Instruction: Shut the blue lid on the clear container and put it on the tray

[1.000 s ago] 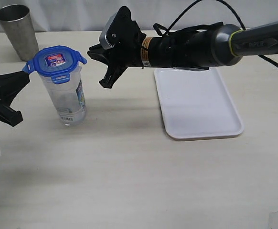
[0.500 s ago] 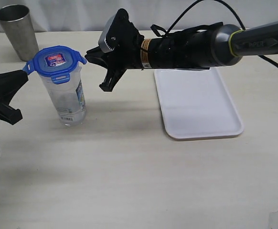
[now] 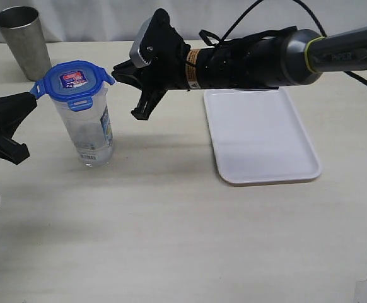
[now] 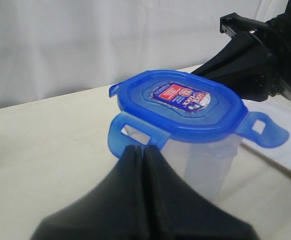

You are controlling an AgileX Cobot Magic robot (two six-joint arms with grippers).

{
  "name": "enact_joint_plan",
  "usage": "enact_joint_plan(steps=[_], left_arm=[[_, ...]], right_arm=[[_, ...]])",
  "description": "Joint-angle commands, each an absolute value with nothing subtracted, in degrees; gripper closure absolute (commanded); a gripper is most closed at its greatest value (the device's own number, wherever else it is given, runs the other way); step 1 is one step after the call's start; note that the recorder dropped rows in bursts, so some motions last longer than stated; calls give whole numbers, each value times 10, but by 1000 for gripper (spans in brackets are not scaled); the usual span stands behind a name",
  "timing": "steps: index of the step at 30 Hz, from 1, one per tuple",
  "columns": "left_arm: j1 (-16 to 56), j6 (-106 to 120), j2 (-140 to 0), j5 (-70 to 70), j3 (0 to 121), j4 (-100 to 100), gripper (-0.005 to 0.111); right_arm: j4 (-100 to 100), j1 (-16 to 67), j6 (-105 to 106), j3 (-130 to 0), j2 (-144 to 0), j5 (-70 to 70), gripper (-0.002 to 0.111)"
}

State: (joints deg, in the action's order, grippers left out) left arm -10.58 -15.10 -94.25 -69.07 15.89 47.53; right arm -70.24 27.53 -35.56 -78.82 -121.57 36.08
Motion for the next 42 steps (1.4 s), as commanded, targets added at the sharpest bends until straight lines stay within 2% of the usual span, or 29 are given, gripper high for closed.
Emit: enact_joint_plan(steps=[1, 42], left_arm=[[-106, -159, -945, -700, 163, 475, 107], [-106, -161, -945, -700, 163, 476, 107]], right_arm=[[-695, 275, -359, -792, -1204, 367, 104], [-770, 275, -432, -792, -1202, 387, 104]])
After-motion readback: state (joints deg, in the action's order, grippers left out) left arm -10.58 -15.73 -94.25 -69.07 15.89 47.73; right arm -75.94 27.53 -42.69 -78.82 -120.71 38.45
